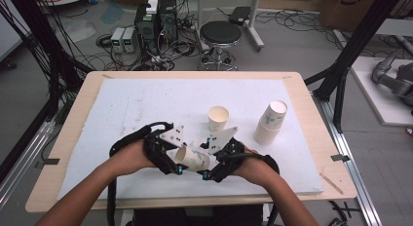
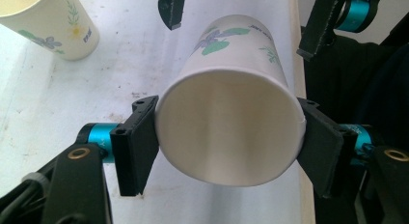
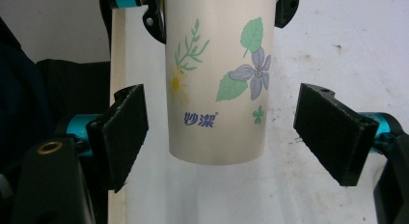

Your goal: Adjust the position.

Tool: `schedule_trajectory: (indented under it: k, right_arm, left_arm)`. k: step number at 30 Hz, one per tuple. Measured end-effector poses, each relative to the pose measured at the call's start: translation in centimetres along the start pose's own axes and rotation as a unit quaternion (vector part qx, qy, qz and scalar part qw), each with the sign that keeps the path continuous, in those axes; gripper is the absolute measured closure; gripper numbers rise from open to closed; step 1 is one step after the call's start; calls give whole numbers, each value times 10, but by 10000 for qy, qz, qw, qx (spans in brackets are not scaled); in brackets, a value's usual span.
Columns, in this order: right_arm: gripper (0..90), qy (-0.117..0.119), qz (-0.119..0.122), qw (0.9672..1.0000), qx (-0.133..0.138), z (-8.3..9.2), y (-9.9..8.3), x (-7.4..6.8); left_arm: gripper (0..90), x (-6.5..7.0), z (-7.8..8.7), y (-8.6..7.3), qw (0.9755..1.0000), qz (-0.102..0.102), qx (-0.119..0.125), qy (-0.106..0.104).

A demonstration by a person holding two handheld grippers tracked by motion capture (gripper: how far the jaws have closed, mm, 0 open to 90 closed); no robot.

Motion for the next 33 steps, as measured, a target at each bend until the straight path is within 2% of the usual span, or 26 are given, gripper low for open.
schedule_trajectory:
  k: [14,21,23,26,30,33]
  right_arm:
    - [201,-18,154,9997,-187,-4,5,-1]
    - [206,-84,191,9990,-402,-13,4,-2]
    - [257,-67,226,9986,-476,-15,4,-2]
    - [267,-88,236,9985,-486,-19,4,-3]
    - [337,-101,255,9980,-572,-21,4,-3]
    - [340,-112,242,9977,-625,-22,3,-3]
  left_arm:
    - [300,-1,-3,-1,9998,15,-215,-26]
    - [300,-1,-5,2,9997,2,-224,-40]
    - [300,-1,-5,3,9998,2,-212,-34]
    - [299,0,-6,4,9998,14,-192,-46]
    - [299,1,-8,6,9998,36,-169,-66]
    - [296,0,-9,7,9999,73,-126,-57]
Point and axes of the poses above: each handheld gripper's, and its own axes: z roughly backward along the jaws, y roughly out of its top, x roughly to its right, the point moved 8 cm from there along -z, roughly forward along the jaws, and after that the axes turned 9 degrees about -x, right-handed, at the moved point
